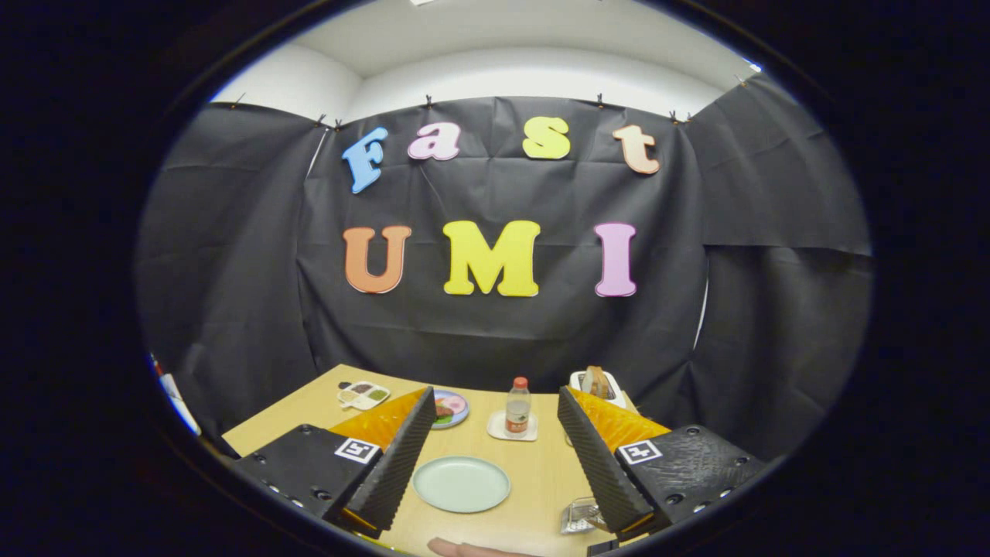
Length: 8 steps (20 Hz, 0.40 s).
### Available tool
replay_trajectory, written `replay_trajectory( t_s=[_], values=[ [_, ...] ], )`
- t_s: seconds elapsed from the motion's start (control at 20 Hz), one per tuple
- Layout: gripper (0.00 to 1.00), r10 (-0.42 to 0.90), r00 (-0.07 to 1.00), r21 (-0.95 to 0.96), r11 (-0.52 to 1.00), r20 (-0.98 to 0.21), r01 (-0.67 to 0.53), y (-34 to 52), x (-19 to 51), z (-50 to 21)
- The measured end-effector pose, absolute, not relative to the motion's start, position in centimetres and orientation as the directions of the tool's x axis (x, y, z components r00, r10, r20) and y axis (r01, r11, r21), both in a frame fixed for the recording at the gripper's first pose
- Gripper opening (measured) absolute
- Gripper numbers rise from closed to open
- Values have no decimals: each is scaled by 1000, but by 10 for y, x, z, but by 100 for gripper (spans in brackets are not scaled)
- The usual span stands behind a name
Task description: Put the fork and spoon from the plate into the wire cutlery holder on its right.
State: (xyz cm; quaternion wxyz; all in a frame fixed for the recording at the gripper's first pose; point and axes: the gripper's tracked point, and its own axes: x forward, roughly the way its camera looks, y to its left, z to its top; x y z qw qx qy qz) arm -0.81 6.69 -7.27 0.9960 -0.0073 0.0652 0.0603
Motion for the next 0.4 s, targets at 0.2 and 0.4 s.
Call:
replay_trajectory(
  t_s=[0.2,0.4],
  values=[
    [96,125,984,-12,992,-128,-128,64,-11,-73],
    [96,136,982,-28,990,-130,-141,58,-14,-77]
  ],
)
